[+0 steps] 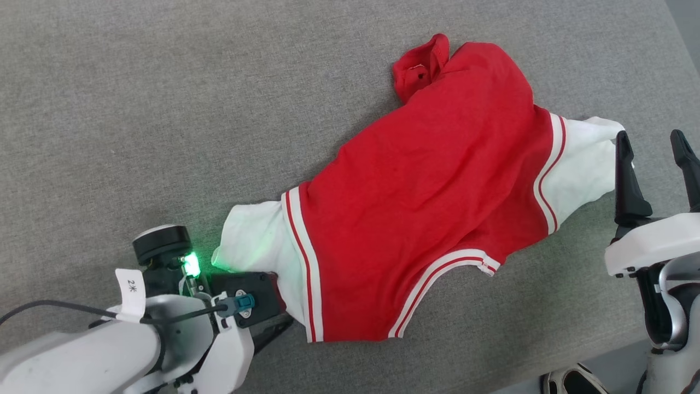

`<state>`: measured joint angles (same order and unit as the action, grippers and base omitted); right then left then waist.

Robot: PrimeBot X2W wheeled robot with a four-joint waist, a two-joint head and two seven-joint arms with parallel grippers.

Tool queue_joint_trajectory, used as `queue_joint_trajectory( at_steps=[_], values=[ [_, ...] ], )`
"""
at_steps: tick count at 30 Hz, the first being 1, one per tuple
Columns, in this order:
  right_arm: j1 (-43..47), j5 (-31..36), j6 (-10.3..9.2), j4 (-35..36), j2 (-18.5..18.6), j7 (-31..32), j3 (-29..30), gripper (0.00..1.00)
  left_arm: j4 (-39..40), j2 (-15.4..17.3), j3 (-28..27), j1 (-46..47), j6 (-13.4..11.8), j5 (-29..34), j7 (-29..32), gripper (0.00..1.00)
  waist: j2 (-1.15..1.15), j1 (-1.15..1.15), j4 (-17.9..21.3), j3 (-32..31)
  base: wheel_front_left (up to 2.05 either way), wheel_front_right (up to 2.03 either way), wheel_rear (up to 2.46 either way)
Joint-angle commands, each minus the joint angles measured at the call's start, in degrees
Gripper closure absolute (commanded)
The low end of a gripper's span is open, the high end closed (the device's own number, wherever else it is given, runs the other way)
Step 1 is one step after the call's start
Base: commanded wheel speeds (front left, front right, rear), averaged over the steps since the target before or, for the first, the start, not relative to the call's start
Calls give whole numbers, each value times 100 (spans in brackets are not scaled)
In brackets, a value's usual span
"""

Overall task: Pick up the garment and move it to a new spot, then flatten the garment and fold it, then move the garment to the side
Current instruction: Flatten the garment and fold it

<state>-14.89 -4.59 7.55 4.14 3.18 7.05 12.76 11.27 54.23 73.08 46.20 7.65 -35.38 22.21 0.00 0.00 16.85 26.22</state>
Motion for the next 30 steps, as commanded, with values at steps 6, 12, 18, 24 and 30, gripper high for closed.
queue_joint_trajectory(
  at_steps=[6,12,18,24,30],
  values=[
    [12,-77,-12,65,-23,156,7,0,-809,-202,82,-40,-42,201,-336,100,0,0,-7,41,0,0,0],
    [136,-238,-13,32,132,739,-58,0,-946,-259,97,-109,-32,111,-473,100,0,0,-11,51,0,0,0],
    [122,-1011,-12,-154,465,2380,11,0,-772,-302,97,6,-28,-15,-504,100,0,0,-69,119,0,0,0],
    [-89,-1607,-12,-434,591,3716,79,0,-664,-252,93,44,-28,1,-459,100,0,0,-115,206,0,0,0],
    [-286,-1916,-8,-667,432,3943,123,0,-631,-240,103,43,-27,-23,-455,100,0,0,-180,258,0,0,0]
  ],
)
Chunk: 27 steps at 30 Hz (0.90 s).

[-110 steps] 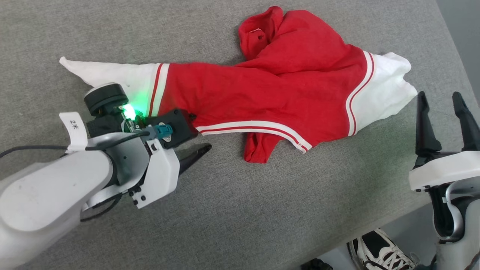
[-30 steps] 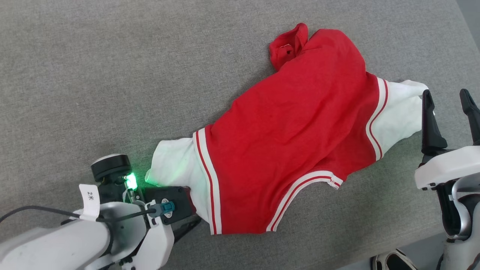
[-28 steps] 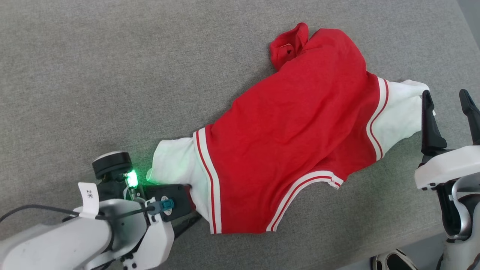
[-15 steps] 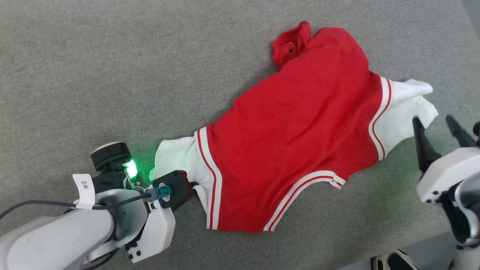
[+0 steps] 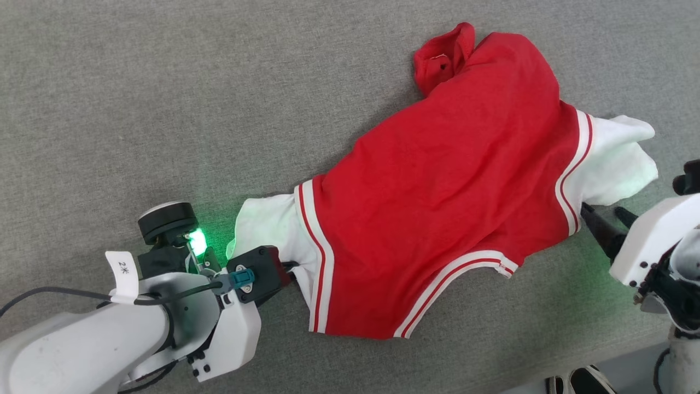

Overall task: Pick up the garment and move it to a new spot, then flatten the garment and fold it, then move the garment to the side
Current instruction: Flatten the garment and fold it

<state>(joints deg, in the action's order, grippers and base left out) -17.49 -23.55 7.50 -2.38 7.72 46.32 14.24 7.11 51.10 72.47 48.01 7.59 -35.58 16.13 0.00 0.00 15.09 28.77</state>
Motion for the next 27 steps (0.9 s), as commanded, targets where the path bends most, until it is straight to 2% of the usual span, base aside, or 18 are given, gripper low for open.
queue_joint_trajectory(
  at_steps=[1,7,15,16,17,19,23,27],
  values=[
    [-58,-90,-3,-62,-58,79,-25,0,-210,81,165,-148,-20,4,155,100,0,0,-11,9,0,0,0],
    [-220,-351,-2,-143,-203,372,85,0,-189,93,169,-193,-19,-21,153,100,0,0,-43,27,0,0,0],
    [-455,152,-3,-534,-281,441,63,0,-148,57,174,-144,-18,-110,115,100,0,0,-85,79,0,0,0],
    [-463,258,-3,-607,-274,448,7,33,-163,36,174,-134,-19,-130,95,100,0,0,-99,81,0,0,0],
    [-472,338,-3,-664,-265,415,-8,58,-183,7,171,-119,-19,-160,75,100,0,0,-121,78,0,0,0],
    [-509,440,-4,-742,-265,332,73,100,-239,-47,165,-72,-19,-241,-15,100,0,0,-166,63,0,0,0],
    [-551,522,-5,-729,-135,164,235,100,-395,-189,140,-35,-19,-479,-227,100,0,0,-253,-46,0,0,0],
    [-487,484,-8,-526,92,8,313,100,-615,-411,99,15,-20,-1039,-681,100,0,0,-351,-294,0,0,0]
  ],
)
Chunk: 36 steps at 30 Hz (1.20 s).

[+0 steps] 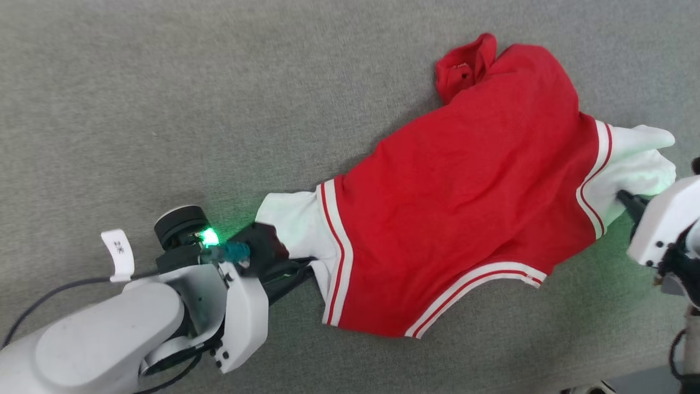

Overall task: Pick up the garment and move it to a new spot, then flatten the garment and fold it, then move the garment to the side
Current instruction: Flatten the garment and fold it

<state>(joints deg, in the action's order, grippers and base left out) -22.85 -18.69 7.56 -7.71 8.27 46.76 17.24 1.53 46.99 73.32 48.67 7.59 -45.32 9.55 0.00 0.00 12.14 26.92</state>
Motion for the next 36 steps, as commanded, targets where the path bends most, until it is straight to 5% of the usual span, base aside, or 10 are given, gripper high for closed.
queue_joint_trajectory(
  at_steps=[1,12,20,27,36],
  values=[
    [82,-67,-14,112,87,-61,-29,100,-107,-48,5,-18,-20,-247,-180,100,0,0,-84,-185,0,0,0],
    [230,-1451,-9,1619,332,441,323,100,-423,-514,2,321,-18,-2328,-2047,100,0,0,-725,-1111,0,0,0],
    [-369,-1650,-9,2005,15,542,371,100,-259,-244,-480,486,-18,-3224,-2442,100,0,0,-1063,-1233,0,0,0],
    [-1593,-796,-9,1206,-355,-241,339,100,-947,-236,-1333,839,-18,-3597,-2480,100,0,0,-1253,-825,0,0,0],
    [-4670,-65,-9,-1303,-524,-2197,319,100,-3175,-684,-2103,3074,-18,-4037,-1967,100,0,0,-1230,101,0,0,0]
  ],
)
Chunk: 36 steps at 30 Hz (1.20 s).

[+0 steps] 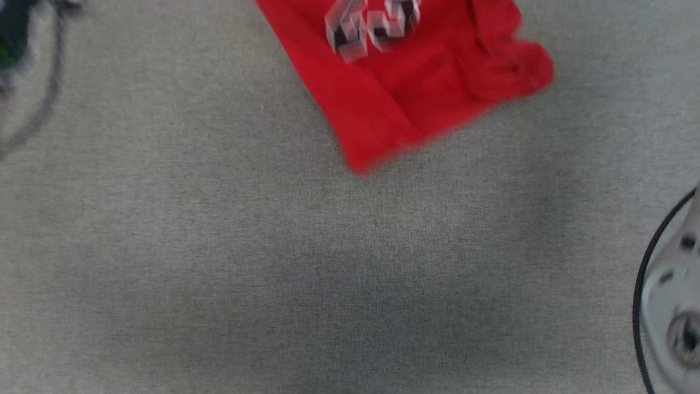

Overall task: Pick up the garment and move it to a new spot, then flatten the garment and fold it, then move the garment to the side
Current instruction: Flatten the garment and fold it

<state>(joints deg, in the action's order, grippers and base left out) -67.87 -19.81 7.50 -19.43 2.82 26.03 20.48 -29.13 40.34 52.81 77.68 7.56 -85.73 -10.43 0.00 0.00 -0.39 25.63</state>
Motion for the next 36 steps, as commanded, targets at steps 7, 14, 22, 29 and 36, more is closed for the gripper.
queue_joint_trajectory(
  at_steps=[7,14,22,29,36],
  values=[
    [-2057,458,-4,-1790,26,-1649,84,100,-1089,-285,-307,1691,-16,254,-112,100,0,0,25,357,0,0,0],
    [-2520,1003,-3,-2774,14,-2108,279,100,-1119,-385,-228,1511,-16,18,-46,100,0,0,-55,102,0,0,0],
    [-1115,985,-3,-2715,44,-1625,-317,100,58,68,452,-369,-16,-247,-72,100,0,0,-80,-185,0,0,0],
    [984,221,-3,-1553,392,-771,-1062,100,907,440,982,-2020,-16,-298,-310,100,0,0,-144,-504,0,0,0],
    [3788,-620,-3,857,801,554,-1162,100,1375,655,1228,-3372,-16,-81,-464,100,0,0,-169,-820,0,0,0]
  ],
)
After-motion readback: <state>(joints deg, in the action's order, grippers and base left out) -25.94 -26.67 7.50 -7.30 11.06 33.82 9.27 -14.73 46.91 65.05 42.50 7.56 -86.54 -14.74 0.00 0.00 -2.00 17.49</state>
